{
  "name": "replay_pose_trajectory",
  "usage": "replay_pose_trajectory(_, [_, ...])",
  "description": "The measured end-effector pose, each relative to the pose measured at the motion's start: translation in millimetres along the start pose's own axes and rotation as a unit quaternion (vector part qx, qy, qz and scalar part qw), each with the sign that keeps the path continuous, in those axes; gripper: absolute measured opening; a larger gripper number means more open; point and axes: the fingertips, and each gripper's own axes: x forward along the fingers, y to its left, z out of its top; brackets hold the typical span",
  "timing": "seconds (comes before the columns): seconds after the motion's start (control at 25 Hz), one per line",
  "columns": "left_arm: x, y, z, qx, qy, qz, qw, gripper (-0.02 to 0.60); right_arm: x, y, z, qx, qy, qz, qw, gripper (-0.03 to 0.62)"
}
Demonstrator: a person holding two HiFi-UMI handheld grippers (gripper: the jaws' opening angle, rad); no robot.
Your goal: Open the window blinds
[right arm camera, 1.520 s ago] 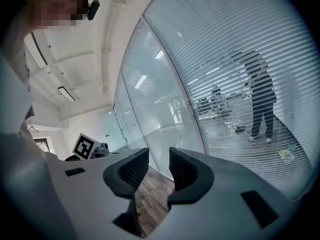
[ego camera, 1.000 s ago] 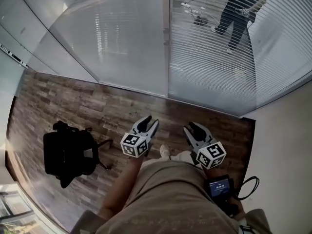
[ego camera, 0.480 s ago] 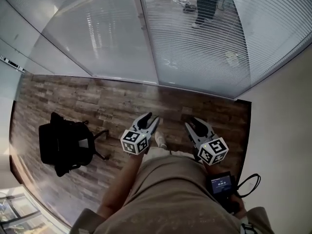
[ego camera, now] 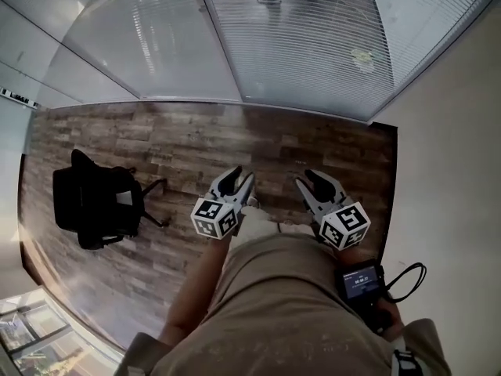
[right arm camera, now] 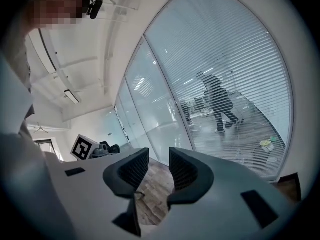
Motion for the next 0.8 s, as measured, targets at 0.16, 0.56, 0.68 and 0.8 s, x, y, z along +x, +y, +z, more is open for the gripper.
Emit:
replay_pose_trajectory(0.16, [-21.8, -41.9, -37.2, -0.008, 0.010, 0.002, 0.9999, 0.161, -48.8, 10.4, -21.8, 0.004, 0.007, 0.001, 1.000, 0.126])
replay_pose_trajectory(0.56, [-76.3, -102.4, -84.7, -0.014, 0.006, 0.016, 0.9998, 0.161, -116.6, 42.2, -54.8, 0.010, 0.005, 0.009, 1.000, 0.126])
replay_pose_trajectory(0.68, [-86.0, -99.2, -92.0, -0.017, 0.009, 0.018, 0.9996, 0.162, -118.3, 53.5, -54.2, 0.006, 0.001, 0.014, 1.000, 0.126])
replay_pose_trajectory(0.8, [-88.4, -91.5, -93.2, -0.026, 0.005, 0.020, 0.9995, 0.161, -116.5, 56.8, -51.2, 0.003, -0.002, 0.009, 1.000, 0.126])
